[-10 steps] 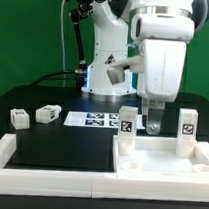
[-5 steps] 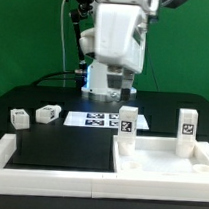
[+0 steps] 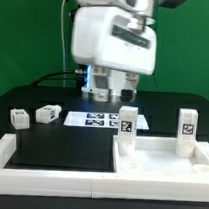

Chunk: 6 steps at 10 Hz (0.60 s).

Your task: Assemble square table

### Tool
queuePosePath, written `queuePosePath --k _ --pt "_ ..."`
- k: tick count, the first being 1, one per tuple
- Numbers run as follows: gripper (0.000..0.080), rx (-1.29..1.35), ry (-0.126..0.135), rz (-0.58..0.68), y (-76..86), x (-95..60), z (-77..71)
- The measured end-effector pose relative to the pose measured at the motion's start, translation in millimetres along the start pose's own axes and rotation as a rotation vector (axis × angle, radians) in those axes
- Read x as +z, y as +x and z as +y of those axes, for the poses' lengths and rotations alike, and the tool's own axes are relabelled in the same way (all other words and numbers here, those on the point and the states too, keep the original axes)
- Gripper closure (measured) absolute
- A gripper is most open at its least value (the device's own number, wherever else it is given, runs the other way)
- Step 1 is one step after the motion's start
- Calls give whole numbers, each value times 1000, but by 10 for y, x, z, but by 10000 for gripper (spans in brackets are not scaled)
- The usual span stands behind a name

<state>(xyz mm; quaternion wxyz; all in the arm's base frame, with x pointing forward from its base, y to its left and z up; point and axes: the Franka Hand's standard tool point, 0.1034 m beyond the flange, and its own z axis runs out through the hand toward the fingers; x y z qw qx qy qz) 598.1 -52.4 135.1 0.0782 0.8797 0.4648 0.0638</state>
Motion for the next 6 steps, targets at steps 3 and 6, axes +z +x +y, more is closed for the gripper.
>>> queuePosePath --k 3,6 --pt "150 144 0 16 -82 -20 106" --pt "150 358 14 26 -97 0 79"
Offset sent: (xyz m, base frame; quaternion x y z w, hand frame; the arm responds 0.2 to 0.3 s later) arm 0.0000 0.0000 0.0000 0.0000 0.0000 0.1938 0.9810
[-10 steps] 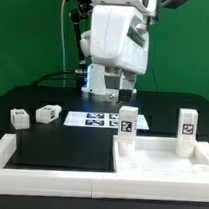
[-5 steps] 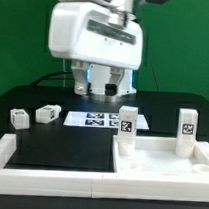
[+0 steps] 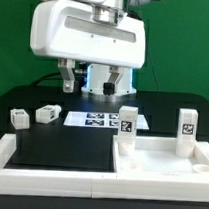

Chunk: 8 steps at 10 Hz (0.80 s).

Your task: Assemble square table

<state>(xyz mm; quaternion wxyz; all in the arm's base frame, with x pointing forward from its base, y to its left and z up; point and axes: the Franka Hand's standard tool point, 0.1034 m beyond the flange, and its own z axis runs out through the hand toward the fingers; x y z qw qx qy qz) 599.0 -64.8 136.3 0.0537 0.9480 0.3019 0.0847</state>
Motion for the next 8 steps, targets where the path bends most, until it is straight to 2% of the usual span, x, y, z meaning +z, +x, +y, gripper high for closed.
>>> queuePosePath --k 3,4,5,8 --pt "150 244 34 -18 -636 52 89" --pt "150 356 43 -28 -784 81 116" --pt "150 486 56 -35 -871 116 100" --pt "150 598 58 -39 -852 126 77"
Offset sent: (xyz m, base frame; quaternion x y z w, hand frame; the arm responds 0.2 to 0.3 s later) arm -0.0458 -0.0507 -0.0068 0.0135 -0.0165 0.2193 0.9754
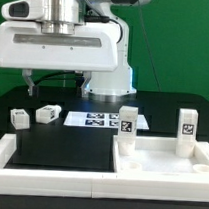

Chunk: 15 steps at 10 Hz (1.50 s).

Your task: Assemble square table

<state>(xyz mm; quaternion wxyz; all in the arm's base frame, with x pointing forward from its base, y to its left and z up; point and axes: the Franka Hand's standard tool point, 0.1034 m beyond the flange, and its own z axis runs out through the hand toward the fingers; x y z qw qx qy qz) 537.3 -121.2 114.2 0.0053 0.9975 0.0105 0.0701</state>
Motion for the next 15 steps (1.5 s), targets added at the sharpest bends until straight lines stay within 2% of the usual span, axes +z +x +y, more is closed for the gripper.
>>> queuePosePath --k 2,3,4,5,6,9,10,11,12,13,15 --pt "150 -5 0 -3 -15 9 2" --pt "150 25 5 -33 -187 60 14" --pt "150 71 22 -90 -457 84 35" --pt "150 128 52 -149 -644 71 123" --pt "150 141 56 -151 -679 80 161" --pt "150 138 57 -155 -681 96 144" --pt "150 191 70 -191 -790 126 181" --pt "150 241 80 -238 -981 142 291" --pt "150 288 86 -263 -1088 140 346" --pt "150 339 107 -263 -1145 170 369" --pt "150 333 106 -263 -1131 173 346"
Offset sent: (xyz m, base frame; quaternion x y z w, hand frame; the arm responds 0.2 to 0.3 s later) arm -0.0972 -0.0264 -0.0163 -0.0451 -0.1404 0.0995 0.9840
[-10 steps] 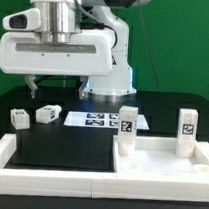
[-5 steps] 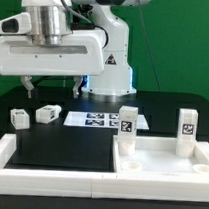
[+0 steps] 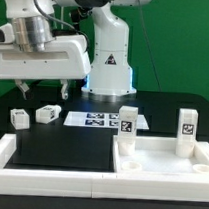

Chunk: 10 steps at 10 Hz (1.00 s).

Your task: Assemble square table

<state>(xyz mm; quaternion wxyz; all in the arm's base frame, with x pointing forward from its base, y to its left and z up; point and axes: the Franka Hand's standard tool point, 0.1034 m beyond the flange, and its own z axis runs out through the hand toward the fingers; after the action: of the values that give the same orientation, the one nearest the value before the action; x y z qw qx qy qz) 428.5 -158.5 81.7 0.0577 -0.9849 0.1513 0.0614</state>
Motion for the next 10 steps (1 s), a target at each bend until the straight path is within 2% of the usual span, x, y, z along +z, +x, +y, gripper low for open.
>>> queuePosePath --k 1,3,4,7,9,10 --pt "150 7 2 -6 -22 15 13" --pt "150 58 46 -119 -294 68 111" --pt "150 79 61 -156 -371 54 177" --pt "150 86 68 -171 -374 72 179" --pt "150 114 101 -371 -639 155 298" --pt "150 123 113 -463 -613 170 332"
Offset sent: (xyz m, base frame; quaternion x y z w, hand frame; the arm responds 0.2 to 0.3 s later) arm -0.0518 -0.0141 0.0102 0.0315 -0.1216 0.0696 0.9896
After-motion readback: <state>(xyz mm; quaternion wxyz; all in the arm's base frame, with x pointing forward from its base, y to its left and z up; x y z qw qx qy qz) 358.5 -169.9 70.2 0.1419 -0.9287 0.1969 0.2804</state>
